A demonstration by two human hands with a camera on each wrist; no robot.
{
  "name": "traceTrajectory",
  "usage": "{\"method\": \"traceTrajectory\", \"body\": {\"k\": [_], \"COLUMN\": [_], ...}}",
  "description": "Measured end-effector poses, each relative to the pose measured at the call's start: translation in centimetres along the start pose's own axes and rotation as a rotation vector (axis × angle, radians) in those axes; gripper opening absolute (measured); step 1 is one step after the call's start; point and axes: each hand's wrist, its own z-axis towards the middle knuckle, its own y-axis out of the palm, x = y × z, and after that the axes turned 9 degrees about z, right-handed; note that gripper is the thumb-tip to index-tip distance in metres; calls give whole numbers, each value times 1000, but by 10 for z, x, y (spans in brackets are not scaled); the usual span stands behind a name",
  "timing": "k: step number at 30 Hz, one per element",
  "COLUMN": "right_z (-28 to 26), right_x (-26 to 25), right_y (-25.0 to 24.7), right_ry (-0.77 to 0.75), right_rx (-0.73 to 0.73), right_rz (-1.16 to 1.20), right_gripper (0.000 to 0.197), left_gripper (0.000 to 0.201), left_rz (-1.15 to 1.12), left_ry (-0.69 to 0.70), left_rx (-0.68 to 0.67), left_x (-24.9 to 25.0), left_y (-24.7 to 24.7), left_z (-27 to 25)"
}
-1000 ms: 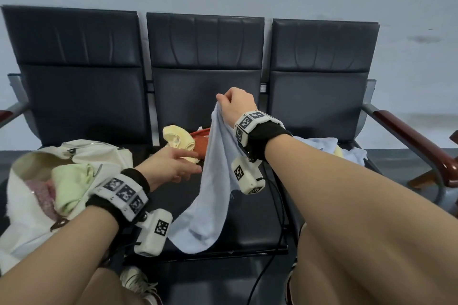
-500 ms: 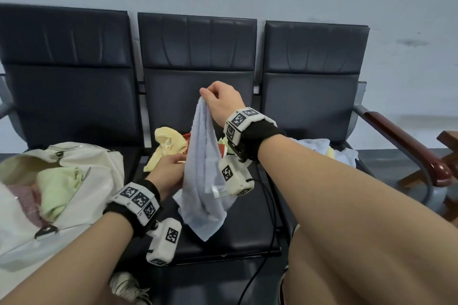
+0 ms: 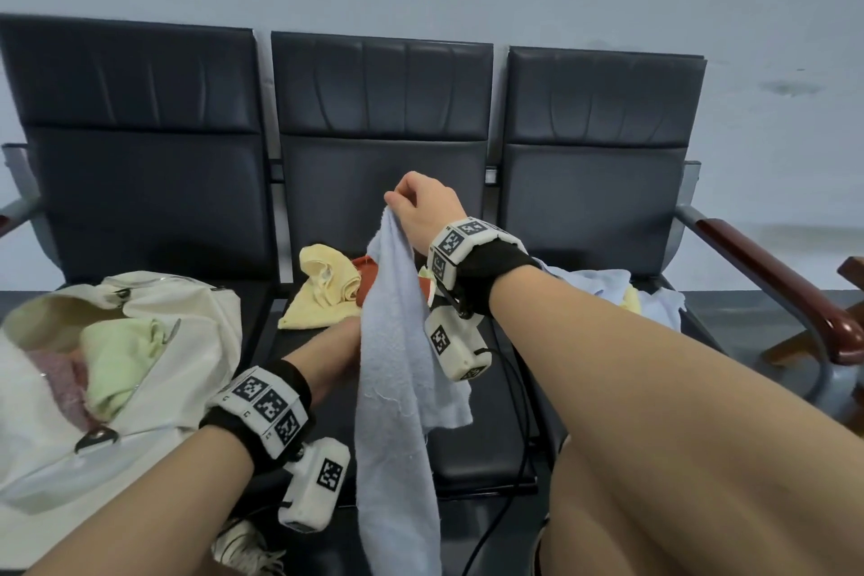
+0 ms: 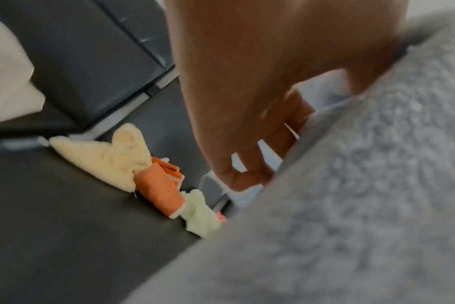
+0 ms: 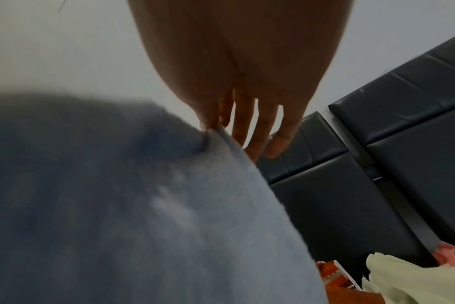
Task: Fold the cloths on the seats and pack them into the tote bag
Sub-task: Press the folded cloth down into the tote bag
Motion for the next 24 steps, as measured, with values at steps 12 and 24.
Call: {"method": "traceTrajectory", "body": {"k": [12, 24], "right_z": [-1, 3], "right_x": [5, 13], "right_y": [-2, 21], "right_ry": [280, 658], "right_rx": [9, -157], "right_rz": [42, 438], "right_gripper": [47, 87], "left_gripper": [45, 46], "left_rz": [-796, -978], "left_ry": [306, 399], "left_rx": [72, 69], "left_x": [54, 89], "left_y": [-14, -45], "left_z": [-15, -24]}}
